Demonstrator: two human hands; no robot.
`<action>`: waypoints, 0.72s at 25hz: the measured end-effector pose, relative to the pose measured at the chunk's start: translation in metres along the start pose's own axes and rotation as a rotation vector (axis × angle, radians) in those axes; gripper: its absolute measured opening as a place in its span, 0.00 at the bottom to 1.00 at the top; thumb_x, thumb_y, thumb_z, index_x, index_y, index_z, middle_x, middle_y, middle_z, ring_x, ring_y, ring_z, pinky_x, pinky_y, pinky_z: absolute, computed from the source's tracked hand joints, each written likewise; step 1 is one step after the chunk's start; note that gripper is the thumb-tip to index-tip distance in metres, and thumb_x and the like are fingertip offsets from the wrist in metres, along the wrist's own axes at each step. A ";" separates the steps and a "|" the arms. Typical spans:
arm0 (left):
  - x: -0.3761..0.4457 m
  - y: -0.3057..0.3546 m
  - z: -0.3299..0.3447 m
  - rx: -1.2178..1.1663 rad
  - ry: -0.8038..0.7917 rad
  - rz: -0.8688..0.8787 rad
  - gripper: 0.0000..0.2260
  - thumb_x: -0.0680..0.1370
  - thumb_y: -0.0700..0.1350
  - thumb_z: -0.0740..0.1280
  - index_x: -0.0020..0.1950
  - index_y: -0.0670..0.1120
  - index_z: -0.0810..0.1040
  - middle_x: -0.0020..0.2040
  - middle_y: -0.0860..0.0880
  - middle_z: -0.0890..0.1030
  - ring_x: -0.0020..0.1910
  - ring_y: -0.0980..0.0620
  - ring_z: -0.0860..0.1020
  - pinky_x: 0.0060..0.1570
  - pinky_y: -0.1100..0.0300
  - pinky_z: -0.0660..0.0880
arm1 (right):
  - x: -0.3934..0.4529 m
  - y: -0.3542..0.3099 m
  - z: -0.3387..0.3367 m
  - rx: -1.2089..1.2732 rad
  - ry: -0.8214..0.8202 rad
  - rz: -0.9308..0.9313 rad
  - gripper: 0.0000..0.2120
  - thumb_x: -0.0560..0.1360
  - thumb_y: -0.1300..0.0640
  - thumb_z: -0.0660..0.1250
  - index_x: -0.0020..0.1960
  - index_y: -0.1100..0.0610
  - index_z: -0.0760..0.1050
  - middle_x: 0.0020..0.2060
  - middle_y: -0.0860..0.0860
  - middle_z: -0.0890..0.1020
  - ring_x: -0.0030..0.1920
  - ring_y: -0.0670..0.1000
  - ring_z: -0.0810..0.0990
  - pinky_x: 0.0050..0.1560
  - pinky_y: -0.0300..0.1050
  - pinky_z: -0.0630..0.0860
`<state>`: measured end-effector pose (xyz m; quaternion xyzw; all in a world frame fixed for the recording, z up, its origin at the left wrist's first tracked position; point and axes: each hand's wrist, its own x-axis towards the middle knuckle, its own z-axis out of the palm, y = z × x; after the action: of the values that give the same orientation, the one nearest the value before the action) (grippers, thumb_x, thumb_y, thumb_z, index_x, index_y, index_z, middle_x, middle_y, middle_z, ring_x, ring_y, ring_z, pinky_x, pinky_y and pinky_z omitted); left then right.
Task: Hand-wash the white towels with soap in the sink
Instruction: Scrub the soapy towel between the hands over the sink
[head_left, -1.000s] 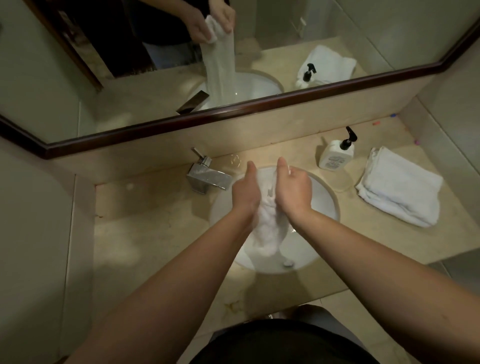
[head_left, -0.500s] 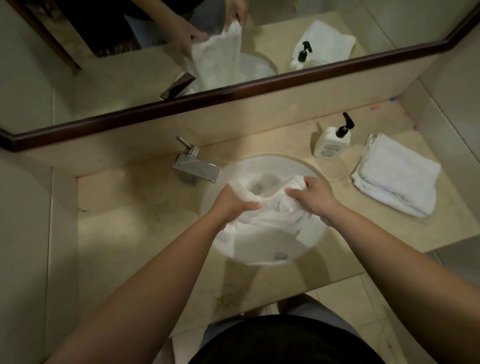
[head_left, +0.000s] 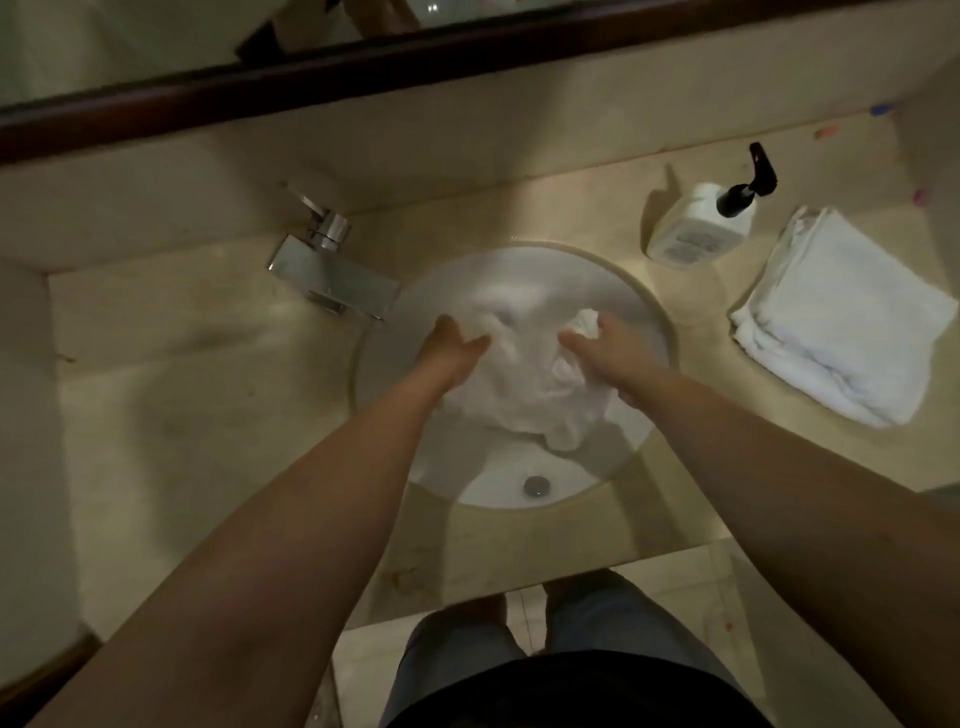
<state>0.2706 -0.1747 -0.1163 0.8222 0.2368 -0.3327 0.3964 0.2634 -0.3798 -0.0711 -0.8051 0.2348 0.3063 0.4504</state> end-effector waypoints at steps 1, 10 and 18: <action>0.010 0.000 0.003 -0.042 0.003 -0.004 0.30 0.78 0.52 0.70 0.74 0.39 0.66 0.70 0.40 0.74 0.65 0.42 0.75 0.60 0.53 0.74 | 0.008 0.002 0.003 -0.027 -0.028 0.005 0.22 0.77 0.55 0.70 0.69 0.59 0.70 0.56 0.51 0.75 0.55 0.52 0.75 0.52 0.45 0.71; 0.047 -0.039 0.047 0.003 0.035 0.006 0.29 0.73 0.50 0.76 0.69 0.40 0.71 0.64 0.43 0.78 0.62 0.44 0.77 0.57 0.58 0.71 | 0.072 0.062 0.034 -0.111 -0.033 0.114 0.32 0.72 0.47 0.74 0.70 0.59 0.71 0.63 0.56 0.79 0.63 0.59 0.77 0.65 0.57 0.73; 0.048 -0.036 0.062 -0.389 0.122 -0.060 0.10 0.80 0.49 0.63 0.45 0.43 0.73 0.37 0.52 0.73 0.40 0.49 0.72 0.45 0.57 0.71 | 0.075 0.056 0.042 0.050 0.113 -0.036 0.09 0.82 0.54 0.59 0.49 0.60 0.71 0.37 0.51 0.74 0.39 0.51 0.74 0.38 0.43 0.68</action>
<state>0.2572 -0.1980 -0.1984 0.7415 0.3447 -0.2422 0.5223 0.2672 -0.3780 -0.1735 -0.8137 0.2528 0.2464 0.4618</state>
